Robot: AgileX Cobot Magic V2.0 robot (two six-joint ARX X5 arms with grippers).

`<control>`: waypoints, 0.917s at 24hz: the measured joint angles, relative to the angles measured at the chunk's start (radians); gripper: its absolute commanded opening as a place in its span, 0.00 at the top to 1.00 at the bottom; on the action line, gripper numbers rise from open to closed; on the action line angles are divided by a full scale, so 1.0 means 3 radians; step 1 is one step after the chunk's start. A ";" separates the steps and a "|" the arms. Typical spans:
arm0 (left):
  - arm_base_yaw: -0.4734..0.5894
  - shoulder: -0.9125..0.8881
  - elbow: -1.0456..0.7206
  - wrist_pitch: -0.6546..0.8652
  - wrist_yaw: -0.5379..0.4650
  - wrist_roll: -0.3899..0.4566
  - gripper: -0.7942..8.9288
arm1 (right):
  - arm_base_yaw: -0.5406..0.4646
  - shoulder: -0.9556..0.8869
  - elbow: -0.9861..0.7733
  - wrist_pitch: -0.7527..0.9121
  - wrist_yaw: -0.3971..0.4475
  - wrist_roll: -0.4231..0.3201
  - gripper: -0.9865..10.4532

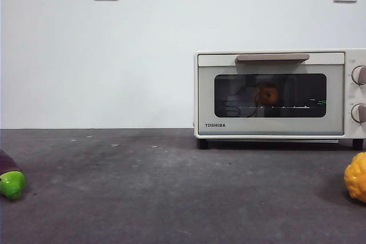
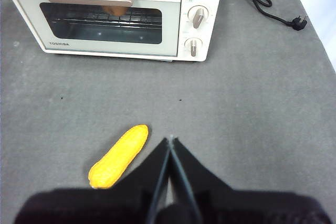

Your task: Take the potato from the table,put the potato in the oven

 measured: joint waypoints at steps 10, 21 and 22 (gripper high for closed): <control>0.0000 -0.0519 0.0000 -0.0128 -0.0509 0.0121 0.92 | 0.0000 -0.0001 0.0000 -0.0001 0.0010 0.0000 0.91; 0.0000 -0.0315 0.0000 -0.0128 -0.0507 0.0126 0.92 | 0.0000 -0.0001 0.0000 -0.0001 0.0010 0.0000 0.91; 0.0000 -0.0252 0.0000 -0.0128 -0.0507 0.0126 0.92 | 0.0000 -0.0001 0.0000 -0.0001 0.0010 0.0000 0.91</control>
